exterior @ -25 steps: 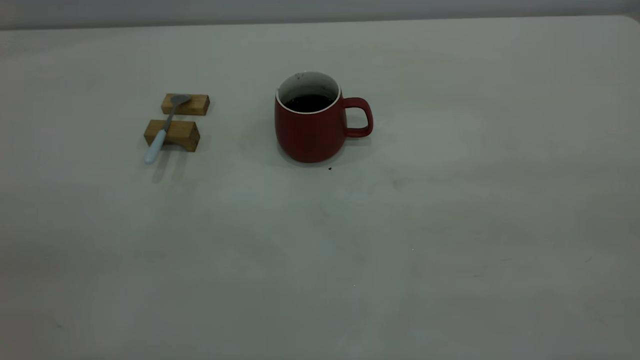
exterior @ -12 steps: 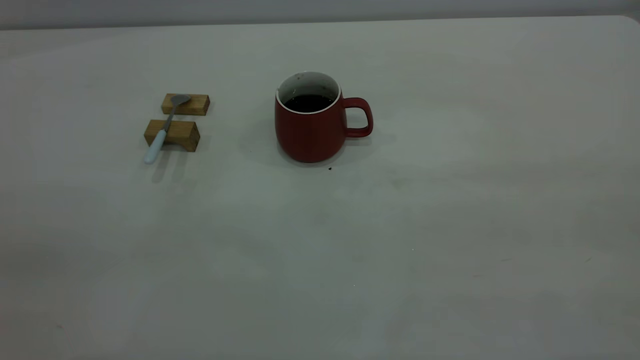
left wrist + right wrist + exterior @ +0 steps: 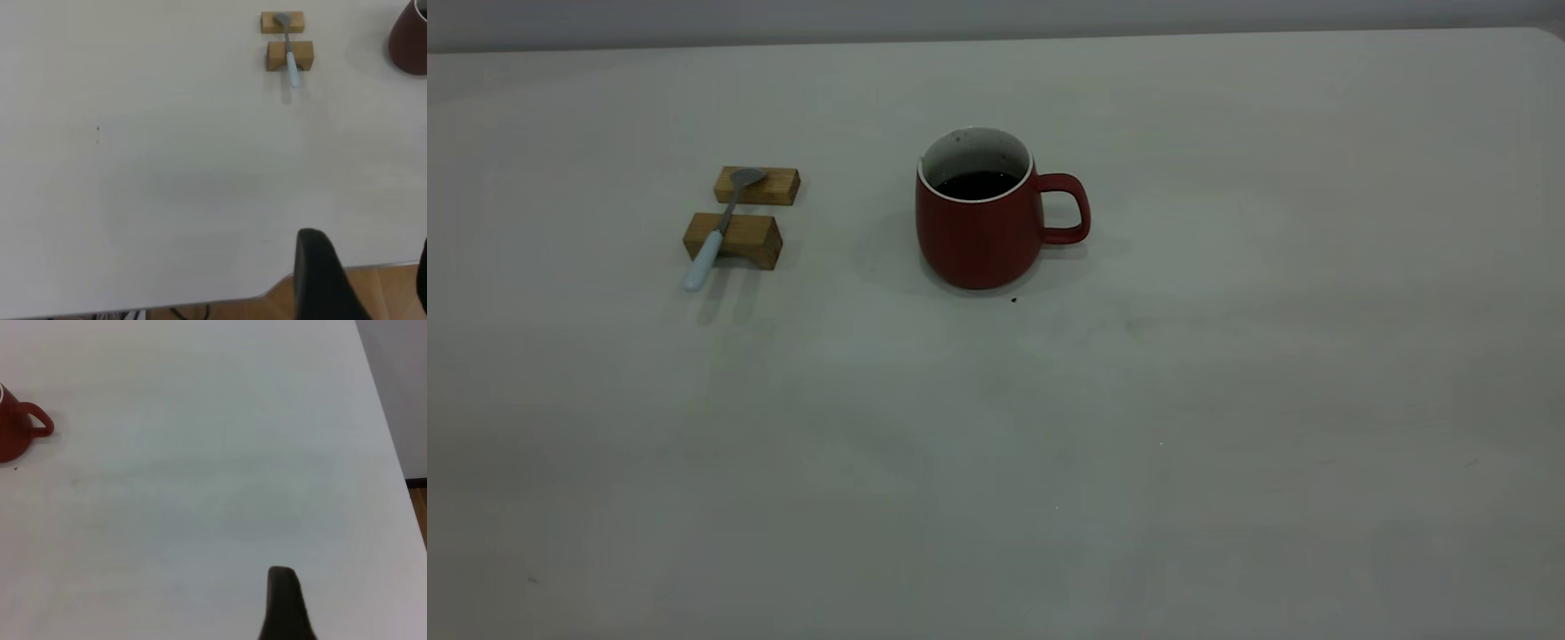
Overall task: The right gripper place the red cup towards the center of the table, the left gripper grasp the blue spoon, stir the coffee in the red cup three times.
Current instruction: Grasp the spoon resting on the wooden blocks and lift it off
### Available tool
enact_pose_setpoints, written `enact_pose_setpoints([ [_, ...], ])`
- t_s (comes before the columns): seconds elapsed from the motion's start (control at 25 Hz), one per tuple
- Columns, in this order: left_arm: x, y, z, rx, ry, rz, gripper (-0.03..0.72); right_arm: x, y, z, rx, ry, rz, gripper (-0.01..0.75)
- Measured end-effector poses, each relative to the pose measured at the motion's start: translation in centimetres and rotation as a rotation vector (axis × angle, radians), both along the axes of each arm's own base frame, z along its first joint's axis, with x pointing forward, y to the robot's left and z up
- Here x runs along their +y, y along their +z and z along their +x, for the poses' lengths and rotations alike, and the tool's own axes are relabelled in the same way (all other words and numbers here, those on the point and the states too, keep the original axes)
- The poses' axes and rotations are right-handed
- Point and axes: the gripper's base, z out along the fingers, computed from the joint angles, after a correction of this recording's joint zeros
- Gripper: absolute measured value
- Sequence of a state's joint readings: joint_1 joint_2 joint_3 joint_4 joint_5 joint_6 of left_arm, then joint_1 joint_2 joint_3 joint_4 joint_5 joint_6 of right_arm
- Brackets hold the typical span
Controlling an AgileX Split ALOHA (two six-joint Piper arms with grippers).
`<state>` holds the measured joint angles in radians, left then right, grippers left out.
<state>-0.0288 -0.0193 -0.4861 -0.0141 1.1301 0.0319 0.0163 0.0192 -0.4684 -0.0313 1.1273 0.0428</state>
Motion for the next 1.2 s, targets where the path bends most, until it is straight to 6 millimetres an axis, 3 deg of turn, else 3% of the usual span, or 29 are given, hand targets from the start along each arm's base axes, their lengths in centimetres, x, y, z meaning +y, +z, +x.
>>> enact_pose_setpoints([
  [0.16, 0.2, 0.1, 0.8, 0.056, 0.053, -0.026, 0.44, 0.0, 0.0, 0.0, 0.0, 0.0, 0.0, 0.572],
  [0.4, 0.1, -0.1, 5.0, 0.335, 0.081, -0.028, 0.503, 0.0, 0.0, 0.0, 0.0, 0.0, 0.0, 0.572],
  [0.64, -0.2, -0.6, 11.4, 0.573, 0.076, -0.02, 0.53, 0.0, 0.0, 0.0, 0.0, 0.0, 0.0, 0.572],
  [0.84, -0.5, -2.0, 17.6, 0.644, 0.05, -0.009, 0.53, 0.0, 0.0, 0.0, 0.0, 0.0, 0.0, 0.572],
  [1.2, -0.8, -7.1, 28.5, 0.673, 0.039, -0.002, 0.53, 0.0, 0.0, 0.0, 0.0, 0.0, 0.0, 0.572],
])
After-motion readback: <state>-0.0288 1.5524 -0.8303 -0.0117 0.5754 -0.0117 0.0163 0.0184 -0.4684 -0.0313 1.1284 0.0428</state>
